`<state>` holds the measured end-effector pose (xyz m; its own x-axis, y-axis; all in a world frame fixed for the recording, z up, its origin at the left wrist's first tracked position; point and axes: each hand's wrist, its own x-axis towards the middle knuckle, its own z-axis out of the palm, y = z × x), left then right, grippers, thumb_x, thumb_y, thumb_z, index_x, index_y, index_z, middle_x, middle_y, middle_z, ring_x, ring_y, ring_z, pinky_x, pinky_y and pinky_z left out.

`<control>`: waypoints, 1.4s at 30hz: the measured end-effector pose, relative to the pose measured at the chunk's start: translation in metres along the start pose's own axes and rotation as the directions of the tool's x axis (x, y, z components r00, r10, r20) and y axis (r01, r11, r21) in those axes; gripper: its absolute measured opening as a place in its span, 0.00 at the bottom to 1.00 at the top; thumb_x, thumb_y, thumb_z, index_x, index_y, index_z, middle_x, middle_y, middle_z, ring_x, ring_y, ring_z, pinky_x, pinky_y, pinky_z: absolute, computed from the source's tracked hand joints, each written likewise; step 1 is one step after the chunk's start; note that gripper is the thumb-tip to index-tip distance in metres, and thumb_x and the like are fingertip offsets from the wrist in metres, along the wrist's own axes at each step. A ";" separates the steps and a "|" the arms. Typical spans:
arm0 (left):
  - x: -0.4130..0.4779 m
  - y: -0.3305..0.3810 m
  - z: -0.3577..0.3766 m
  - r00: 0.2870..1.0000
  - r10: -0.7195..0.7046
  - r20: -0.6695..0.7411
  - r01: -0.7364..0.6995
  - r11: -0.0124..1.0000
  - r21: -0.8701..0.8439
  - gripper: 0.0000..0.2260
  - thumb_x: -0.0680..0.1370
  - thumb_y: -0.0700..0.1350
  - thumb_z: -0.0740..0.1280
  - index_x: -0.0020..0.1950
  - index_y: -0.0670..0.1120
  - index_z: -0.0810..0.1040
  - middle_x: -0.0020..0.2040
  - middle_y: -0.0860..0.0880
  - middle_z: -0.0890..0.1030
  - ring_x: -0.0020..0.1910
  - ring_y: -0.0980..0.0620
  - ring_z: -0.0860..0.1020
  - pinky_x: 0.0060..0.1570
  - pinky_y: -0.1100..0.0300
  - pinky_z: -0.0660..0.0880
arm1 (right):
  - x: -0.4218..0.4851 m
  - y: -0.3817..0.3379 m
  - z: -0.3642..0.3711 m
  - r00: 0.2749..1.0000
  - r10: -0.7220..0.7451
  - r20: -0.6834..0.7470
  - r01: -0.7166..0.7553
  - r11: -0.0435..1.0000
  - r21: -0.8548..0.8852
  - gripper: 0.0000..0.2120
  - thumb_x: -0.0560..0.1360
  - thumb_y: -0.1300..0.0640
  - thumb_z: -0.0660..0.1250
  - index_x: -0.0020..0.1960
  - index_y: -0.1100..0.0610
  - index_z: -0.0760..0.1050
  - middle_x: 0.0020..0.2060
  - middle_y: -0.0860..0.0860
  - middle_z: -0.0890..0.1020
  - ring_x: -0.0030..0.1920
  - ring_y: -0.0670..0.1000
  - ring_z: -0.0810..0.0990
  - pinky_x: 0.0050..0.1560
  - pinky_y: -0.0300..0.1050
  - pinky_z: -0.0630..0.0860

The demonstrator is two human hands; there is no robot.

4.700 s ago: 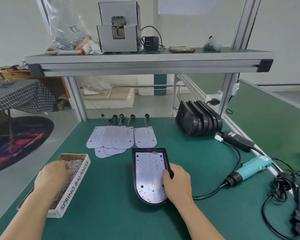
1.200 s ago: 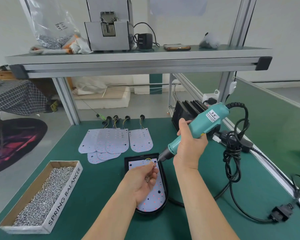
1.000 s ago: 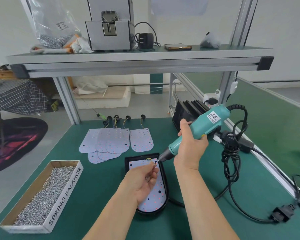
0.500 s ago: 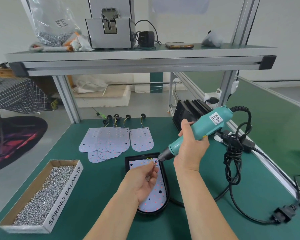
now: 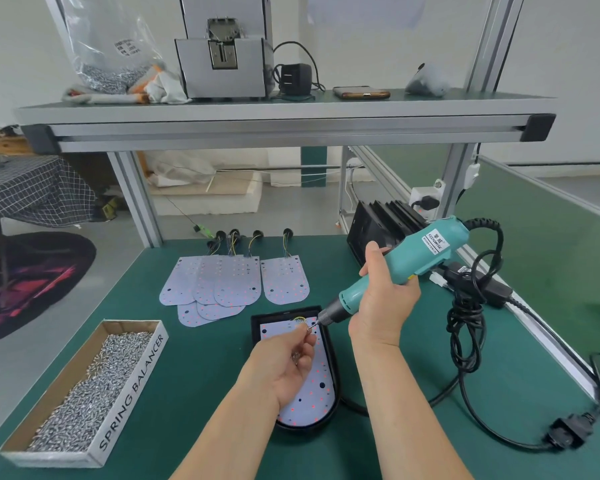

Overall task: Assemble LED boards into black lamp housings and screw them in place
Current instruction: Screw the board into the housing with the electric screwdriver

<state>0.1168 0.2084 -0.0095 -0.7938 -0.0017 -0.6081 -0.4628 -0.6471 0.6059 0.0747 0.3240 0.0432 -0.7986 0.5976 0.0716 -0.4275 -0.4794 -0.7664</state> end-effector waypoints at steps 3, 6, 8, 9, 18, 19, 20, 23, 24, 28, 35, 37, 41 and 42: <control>0.001 -0.003 0.003 0.999 0.023 -0.033 -0.023 1.000 -0.015 0.06 0.80 0.35 0.67 0.43 0.37 0.79 0.29 0.44 0.79 0.25 0.55 0.73 0.19 0.69 0.67 | -0.004 -0.002 0.002 1.000 -0.019 0.017 0.019 1.000 0.001 0.09 0.69 0.55 0.76 0.35 0.48 0.77 0.27 0.44 0.76 0.30 0.45 0.75 0.33 0.35 0.74; 0.002 -0.004 0.005 0.998 0.034 -0.056 -0.037 0.998 -0.056 0.05 0.80 0.34 0.67 0.44 0.37 0.79 0.30 0.45 0.79 0.25 0.56 0.72 0.19 0.69 0.67 | -0.010 -0.005 0.006 0.994 -0.078 0.072 0.080 0.997 -0.020 0.08 0.69 0.54 0.74 0.33 0.45 0.80 0.29 0.42 0.78 0.31 0.44 0.75 0.35 0.35 0.74; 0.004 -0.004 0.006 0.997 0.036 -0.065 -0.042 0.995 -0.086 0.04 0.80 0.34 0.67 0.47 0.36 0.80 0.31 0.44 0.79 0.25 0.56 0.73 0.19 0.70 0.67 | -0.016 -0.006 0.007 0.985 -0.131 0.115 0.135 0.990 -0.034 0.08 0.70 0.54 0.74 0.34 0.44 0.80 0.30 0.42 0.78 0.32 0.44 0.75 0.37 0.35 0.74; 0.004 -0.004 0.006 0.997 0.035 -0.066 -0.041 0.994 -0.099 0.03 0.80 0.34 0.67 0.47 0.36 0.80 0.32 0.44 0.79 0.26 0.56 0.73 0.19 0.70 0.67 | -0.019 -0.006 0.008 0.979 -0.154 0.135 0.160 0.986 -0.038 0.07 0.70 0.53 0.74 0.34 0.45 0.79 0.31 0.42 0.78 0.33 0.44 0.76 0.38 0.35 0.75; 0.009 -0.003 0.004 0.999 0.022 -0.048 -0.027 0.995 -0.100 0.05 0.81 0.38 0.67 0.47 0.38 0.80 0.30 0.46 0.77 0.21 0.58 0.71 0.18 0.69 0.66 | -0.026 -0.005 0.012 0.959 -0.187 0.215 0.202 0.978 -0.051 0.10 0.72 0.57 0.73 0.34 0.48 0.77 0.30 0.42 0.78 0.31 0.44 0.75 0.35 0.36 0.74; 0.009 -0.003 0.003 0.999 0.022 -0.048 -0.026 0.995 -0.096 0.05 0.81 0.38 0.67 0.47 0.39 0.80 0.30 0.46 0.77 0.21 0.58 0.71 0.18 0.69 0.65 | -0.024 -0.005 0.011 0.960 -0.187 0.210 0.202 0.978 -0.056 0.10 0.72 0.58 0.73 0.35 0.48 0.77 0.30 0.43 0.78 0.31 0.44 0.75 0.35 0.36 0.74; 0.009 -0.003 0.003 0.999 0.022 -0.047 -0.027 0.995 -0.093 0.05 0.81 0.37 0.67 0.47 0.39 0.80 0.30 0.46 0.77 0.21 0.58 0.71 0.18 0.69 0.65 | -0.023 -0.006 0.011 0.962 -0.187 0.200 0.202 0.978 -0.058 0.09 0.71 0.58 0.73 0.35 0.50 0.77 0.30 0.43 0.77 0.31 0.45 0.75 0.35 0.36 0.74; 0.008 -0.003 0.004 0.999 0.027 -0.043 -0.032 0.994 -0.101 0.04 0.80 0.36 0.67 0.47 0.38 0.80 0.31 0.45 0.77 0.22 0.58 0.72 0.18 0.69 0.65 | -0.019 -0.006 0.008 0.972 -0.176 0.158 0.188 0.980 -0.064 0.08 0.70 0.56 0.73 0.36 0.52 0.76 0.29 0.44 0.77 0.31 0.45 0.75 0.36 0.36 0.74; 0.008 -0.003 0.004 0.999 0.029 -0.040 -0.033 0.994 -0.103 0.03 0.80 0.36 0.68 0.47 0.37 0.80 0.31 0.45 0.77 0.22 0.58 0.72 0.18 0.69 0.65 | -0.018 -0.007 0.007 0.975 -0.167 0.144 0.177 0.982 -0.065 0.08 0.70 0.56 0.73 0.35 0.51 0.76 0.29 0.44 0.77 0.31 0.45 0.75 0.36 0.36 0.74; 0.007 -0.002 0.003 0.999 0.024 -0.023 -0.026 0.996 -0.083 0.03 0.80 0.35 0.67 0.48 0.37 0.80 0.31 0.44 0.78 0.23 0.57 0.71 0.18 0.69 0.65 | -0.015 -0.007 0.006 0.984 -0.135 0.114 0.143 0.988 -0.062 0.07 0.70 0.56 0.73 0.36 0.52 0.76 0.29 0.44 0.76 0.31 0.45 0.74 0.36 0.35 0.74; 0.004 -0.002 -0.001 0.999 0.008 0.052 0.002 0.980 -0.199 0.04 0.80 0.31 0.65 0.52 0.32 0.78 0.35 0.41 0.78 0.27 0.54 0.72 0.20 0.69 0.67 | -0.011 0.001 0.007 0.997 -0.064 -0.050 0.061 0.996 -0.070 0.09 0.69 0.53 0.75 0.37 0.53 0.75 0.28 0.45 0.77 0.30 0.45 0.75 0.33 0.36 0.74; 0.003 -0.002 -0.002 0.997 0.012 0.074 0.006 0.971 -0.239 0.06 0.80 0.30 0.62 0.55 0.31 0.77 0.38 0.40 0.78 0.29 0.54 0.73 0.22 0.69 0.70 | -0.007 0.003 0.005 0.994 -0.021 -0.111 0.016 0.999 -0.050 0.11 0.70 0.55 0.76 0.39 0.53 0.74 0.28 0.45 0.78 0.30 0.45 0.76 0.33 0.37 0.74; 0.001 -0.005 -0.001 0.996 0.020 0.088 0.007 0.955 -0.298 0.07 0.81 0.30 0.61 0.55 0.30 0.78 0.37 0.39 0.81 0.28 0.53 0.76 0.23 0.69 0.73 | -0.004 0.003 0.004 0.990 0.009 -0.140 -0.012 1.000 -0.022 0.11 0.72 0.55 0.76 0.41 0.53 0.74 0.27 0.44 0.78 0.29 0.44 0.76 0.32 0.35 0.74; 0.000 -0.005 0.000 0.996 0.016 0.092 0.014 0.950 -0.310 0.07 0.81 0.30 0.61 0.55 0.31 0.78 0.37 0.40 0.81 0.27 0.54 0.76 0.23 0.69 0.73 | -0.004 0.003 0.004 0.991 0.007 -0.133 -0.010 1.000 -0.020 0.11 0.71 0.54 0.76 0.41 0.53 0.74 0.27 0.44 0.78 0.29 0.44 0.76 0.32 0.35 0.74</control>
<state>0.1191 0.2118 -0.0128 -0.8341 0.0587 -0.5485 -0.3284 -0.8518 0.4082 0.0747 0.3176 0.0435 -0.7382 0.6743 -0.0197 -0.4106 -0.4723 -0.7800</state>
